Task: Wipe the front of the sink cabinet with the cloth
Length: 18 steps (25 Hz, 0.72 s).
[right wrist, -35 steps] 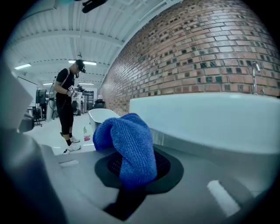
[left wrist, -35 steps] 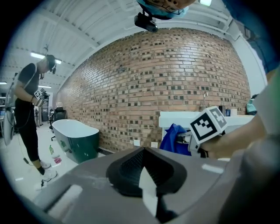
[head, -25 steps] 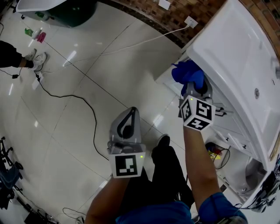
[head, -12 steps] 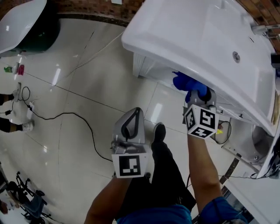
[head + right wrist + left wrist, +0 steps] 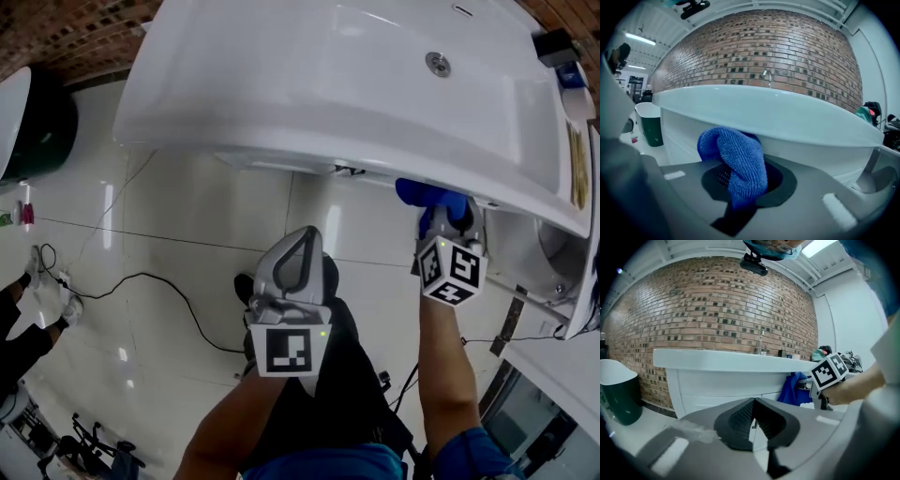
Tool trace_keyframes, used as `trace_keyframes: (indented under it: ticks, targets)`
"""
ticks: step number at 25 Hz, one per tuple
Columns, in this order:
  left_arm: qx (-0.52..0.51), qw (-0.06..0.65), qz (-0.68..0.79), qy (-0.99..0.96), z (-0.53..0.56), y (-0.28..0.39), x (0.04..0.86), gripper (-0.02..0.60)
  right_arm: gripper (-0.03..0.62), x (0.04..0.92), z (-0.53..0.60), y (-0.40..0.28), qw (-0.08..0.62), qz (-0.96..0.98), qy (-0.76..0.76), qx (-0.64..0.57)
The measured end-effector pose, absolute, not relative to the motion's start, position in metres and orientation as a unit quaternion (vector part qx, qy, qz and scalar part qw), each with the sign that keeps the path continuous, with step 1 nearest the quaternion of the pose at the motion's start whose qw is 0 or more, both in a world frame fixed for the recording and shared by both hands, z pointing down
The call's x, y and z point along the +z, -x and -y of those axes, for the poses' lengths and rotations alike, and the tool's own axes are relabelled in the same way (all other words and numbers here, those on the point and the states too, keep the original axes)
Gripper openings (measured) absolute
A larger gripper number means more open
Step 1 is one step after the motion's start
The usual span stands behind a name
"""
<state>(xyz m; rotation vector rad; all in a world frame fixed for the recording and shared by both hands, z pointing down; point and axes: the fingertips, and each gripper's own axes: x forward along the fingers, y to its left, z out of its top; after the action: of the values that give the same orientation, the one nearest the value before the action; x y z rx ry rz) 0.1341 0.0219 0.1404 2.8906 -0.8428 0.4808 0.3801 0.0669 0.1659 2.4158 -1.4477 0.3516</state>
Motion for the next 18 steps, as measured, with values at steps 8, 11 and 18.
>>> trace_keyframes:
  ticks: [8,11,18]
  targets:
    - [0.175,0.047,0.255,-0.950,-0.046,-0.178,0.153,0.005,0.069,0.180,-0.150,-0.488,0.156,0.411,-0.887,0.145]
    - [0.185,0.051,0.260,-0.946,-0.053,-0.183,0.159,0.003,0.069,0.186,-0.172,-0.515,0.157,0.385,-0.897,0.152]
    - [0.188,0.053,0.281,-0.940,-0.053,-0.174,0.162,0.005,0.069,0.191,-0.174,-0.520,0.159,0.388,-0.896,0.146]
